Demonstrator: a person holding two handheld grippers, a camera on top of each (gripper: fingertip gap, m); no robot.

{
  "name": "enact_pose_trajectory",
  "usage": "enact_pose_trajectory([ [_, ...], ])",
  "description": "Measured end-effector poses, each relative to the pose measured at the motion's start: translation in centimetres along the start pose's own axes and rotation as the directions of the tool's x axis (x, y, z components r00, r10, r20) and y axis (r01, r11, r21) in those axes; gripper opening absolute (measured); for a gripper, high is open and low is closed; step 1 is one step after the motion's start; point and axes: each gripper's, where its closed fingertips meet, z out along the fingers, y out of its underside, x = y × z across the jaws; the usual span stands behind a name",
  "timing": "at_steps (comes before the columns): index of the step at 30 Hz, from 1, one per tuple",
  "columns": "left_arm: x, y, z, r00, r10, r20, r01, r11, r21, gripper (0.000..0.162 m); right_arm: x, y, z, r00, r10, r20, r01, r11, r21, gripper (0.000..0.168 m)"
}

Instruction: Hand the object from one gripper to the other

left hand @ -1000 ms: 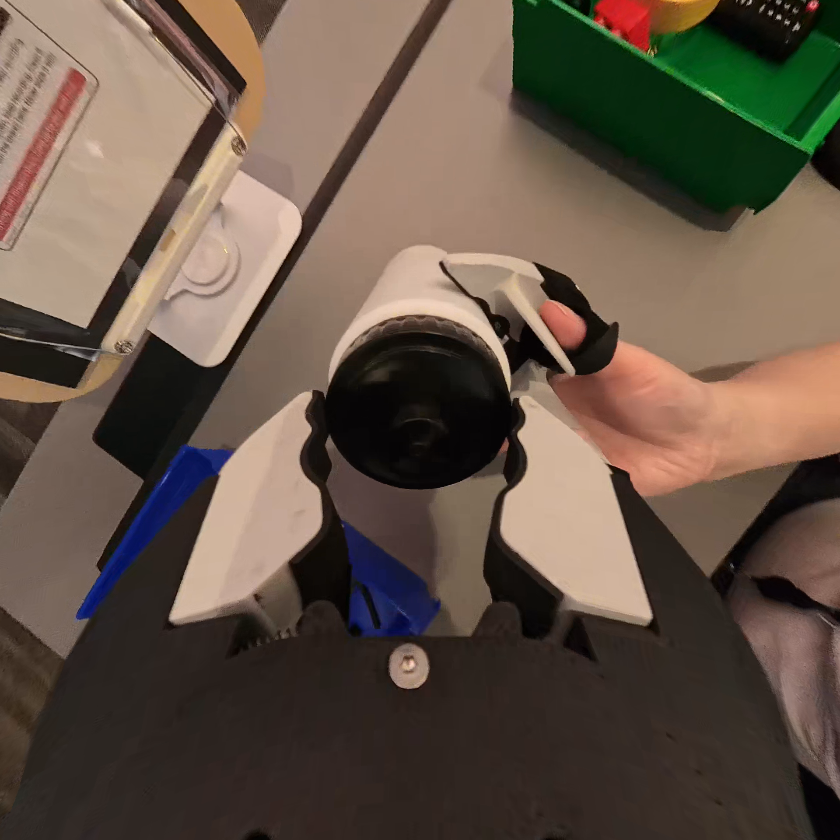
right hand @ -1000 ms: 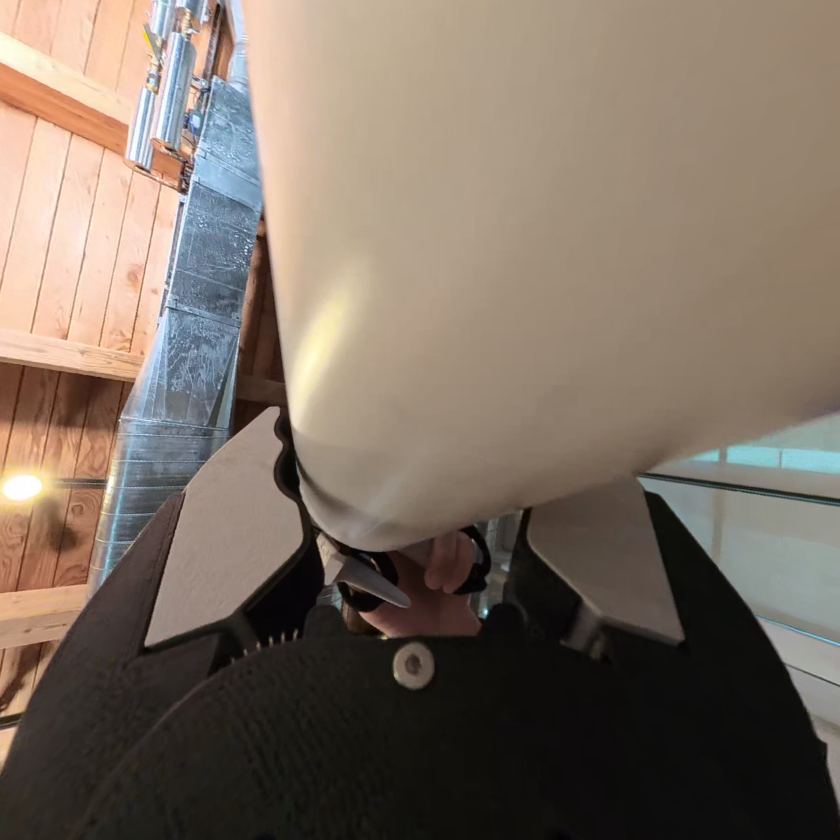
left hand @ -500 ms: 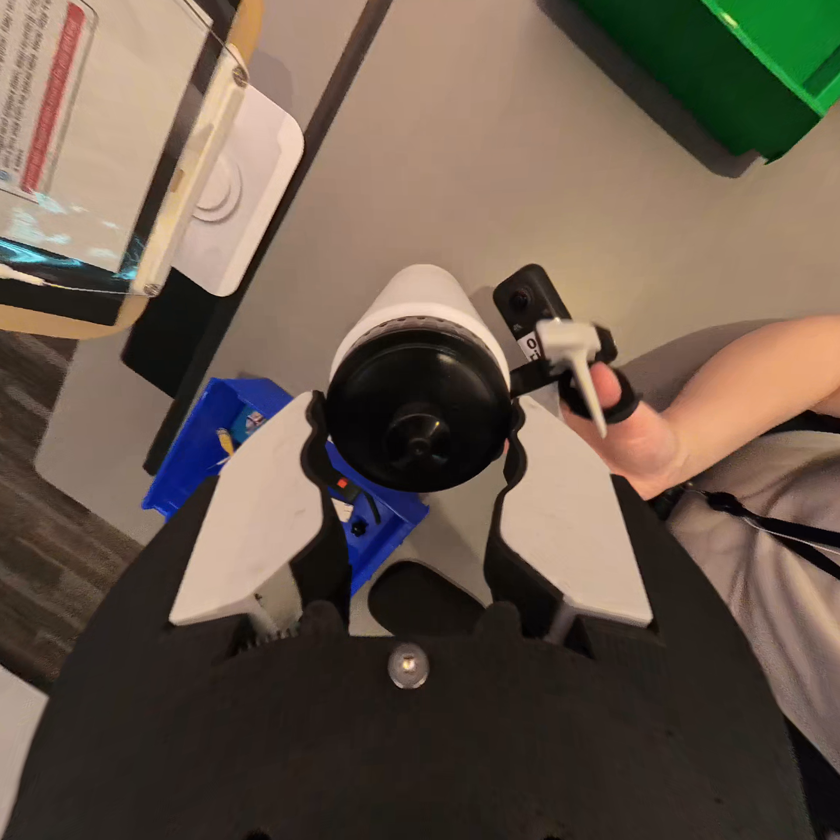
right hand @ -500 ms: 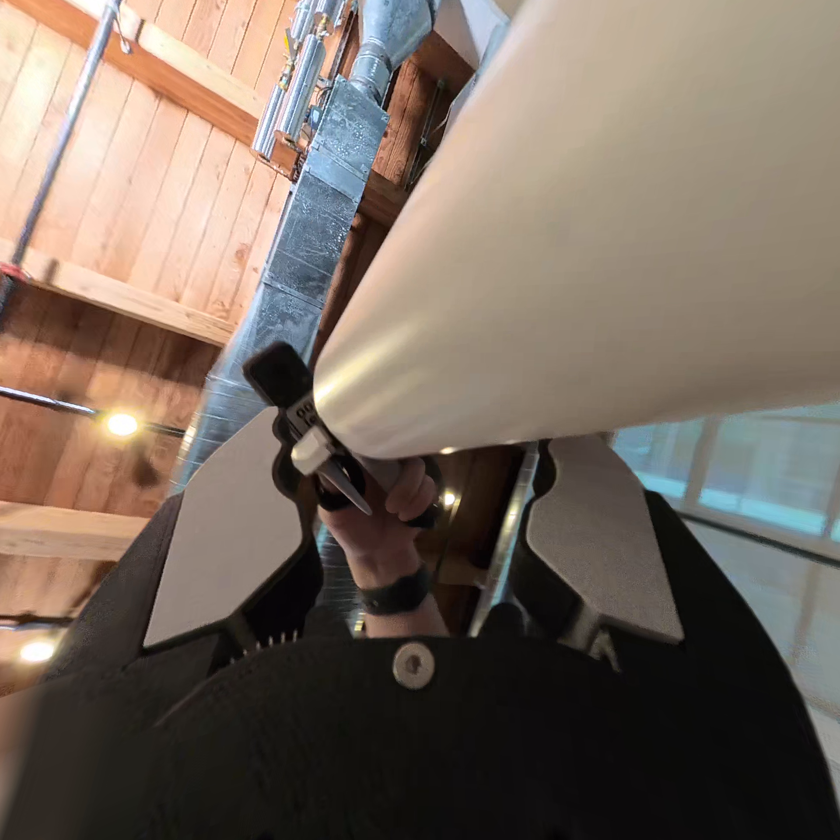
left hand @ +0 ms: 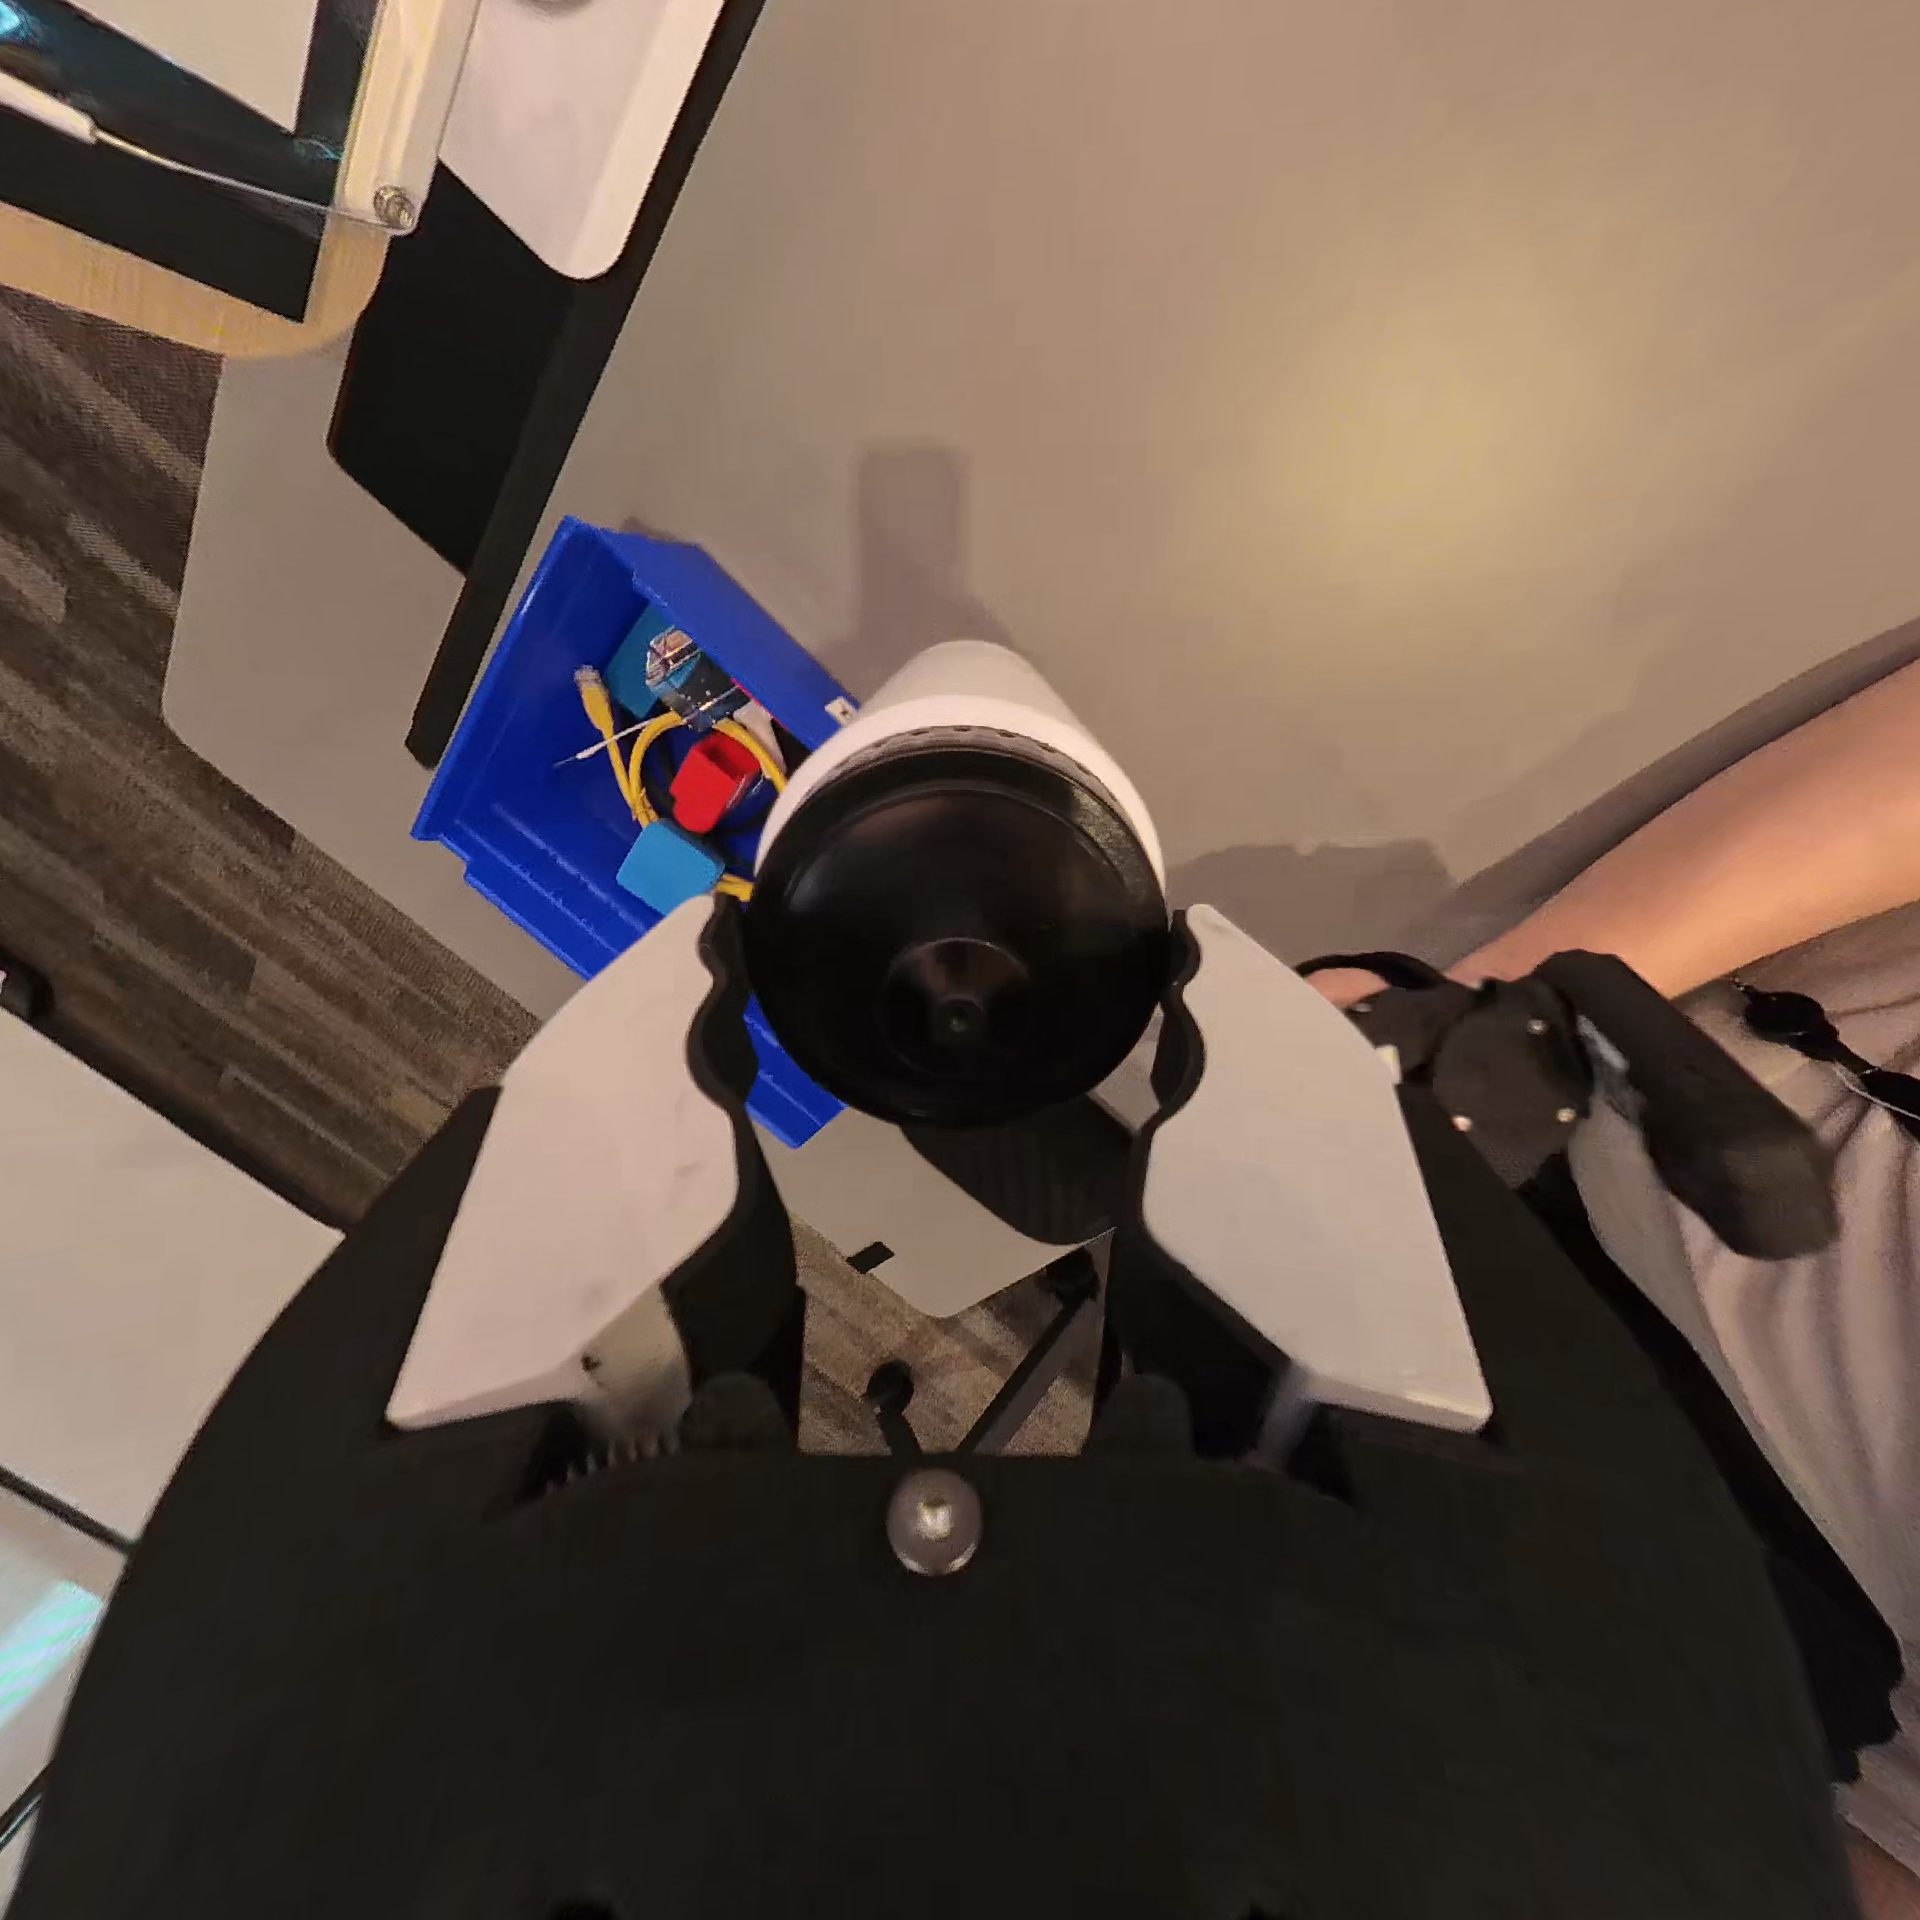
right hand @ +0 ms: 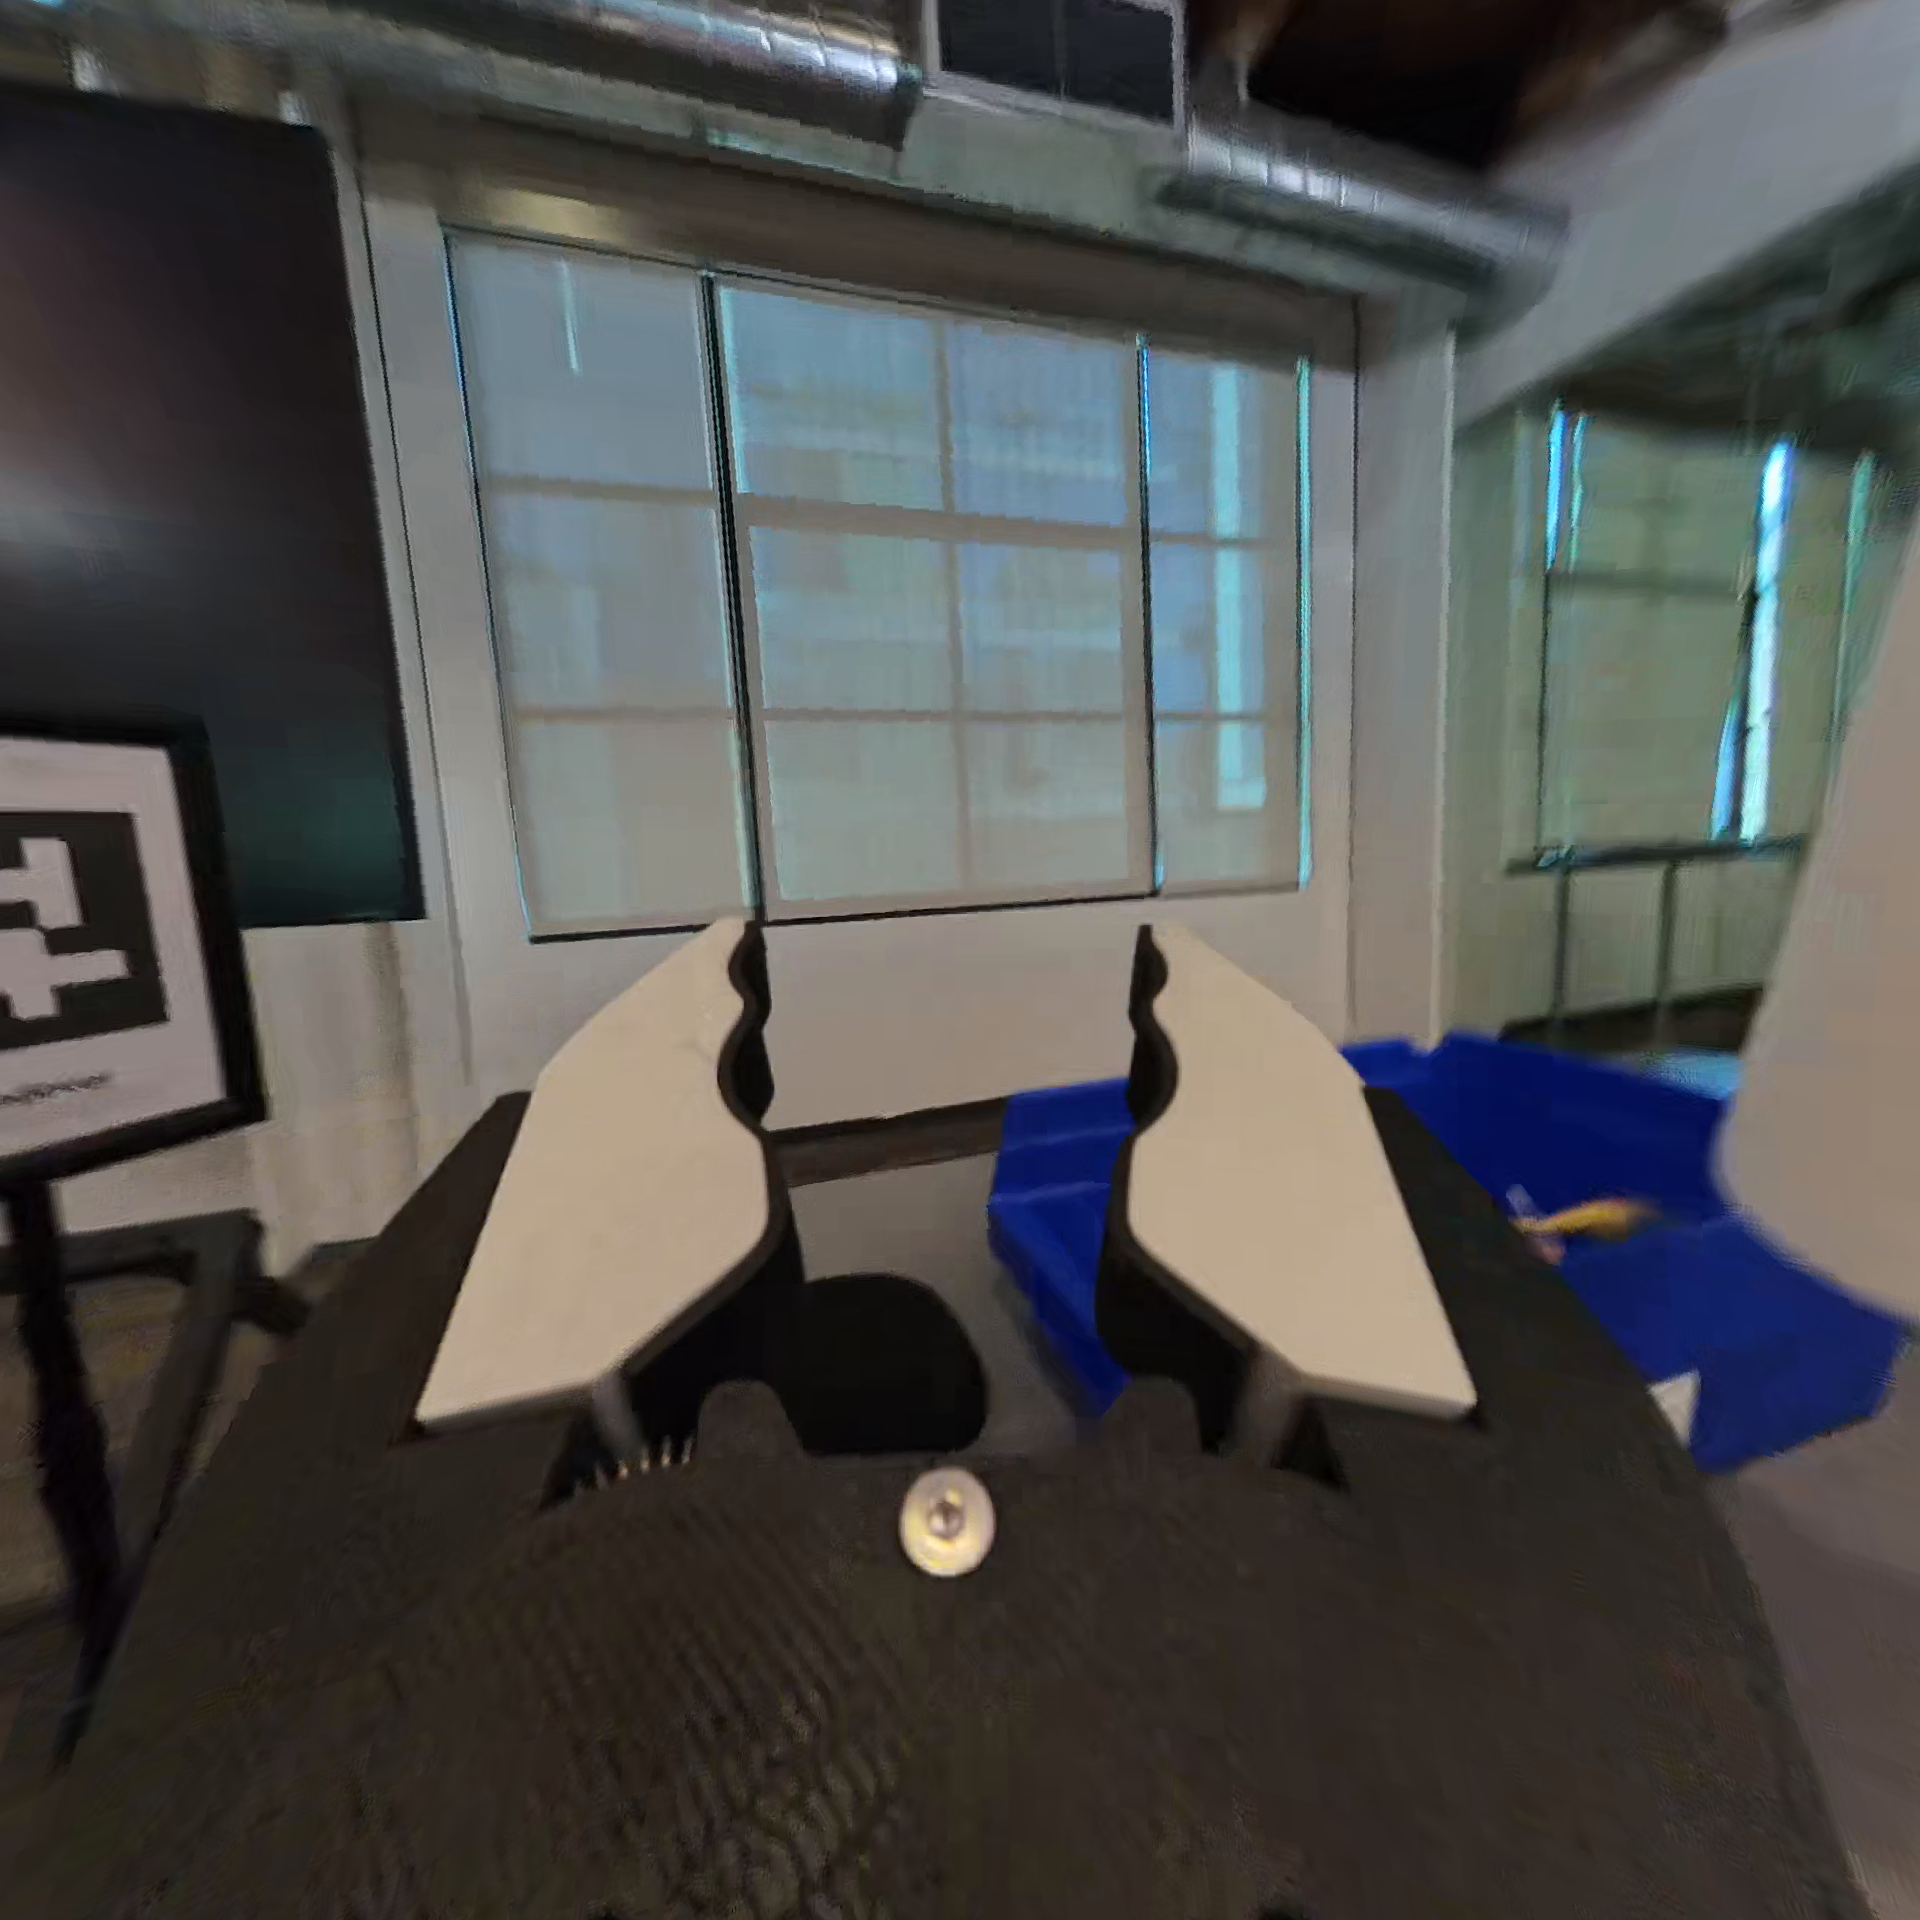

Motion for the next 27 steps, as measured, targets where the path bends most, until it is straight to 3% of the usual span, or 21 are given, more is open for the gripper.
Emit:
enact_pose_trajectory([
  [4,-0.2,1.1,-0.4,1.0,-0.015,0.003,0.015,1.0,-0.022,0.076,3.7,-5.5,-1.0,0.935,-0.301,-0.185,0.327,0.936,0.129,0.07],
  [9,-0.3,1.9,-1.5,0.999,-0.015,0.028,0.017,0.999,-0.049,0.076,12.1,-10.9,-3.2,0.833,-0.361,-0.419,0.447,0.885,0.127,0.095],
  [12,-0.3,1.8,-2.3,0.999,-0.013,0.041,0.015,0.999,-0.049,0.076,15.5,-10.0,-3.2,0.858,-0.314,-0.407,0.37,0.927,0.066,0.111],
  [16,0.6,1.1,-3.1,0.999,-0.001,0.037,0.003,0.999,-0.039,0.076,15.8,-6.9,-1.8,0.958,-0.182,-0.221,0.187,0.982,0.005,0.119],
  [18,1.3,0.6,-3.3,0.999,0.014,0.03,-0.013,0.999,-0.038,0.076,16.7,-5.4,-1.5,0.965,-0.127,-0.231,0.116,0.991,-0.063,0.123],
  [22,3.0,-0.2,-3.3,0.999,0.049,-0.001,-0.049,0.998,-0.039,0.076,17.4,-4.2,-1.6,0.97,-0.1,-0.22,0.074,0.989,-0.126,0.115],
  [24,3.6,-0.7,-3.3,0.999,0.044,-0.012,-0.045,0.999,-0.029,0.076,17.3,-4.4,-2.0,0.976,-0.111,-0.187,0.088,0.988,-0.128,0.086],
  [27,3.7,-1.8,-3.6,0.999,0.041,0.011,-0.041,0.999,0.022,0.076,18.1,-4.8,-2.5,0.981,-0.084,-0.173,0.06,0.988,-0.139,0.086],
])
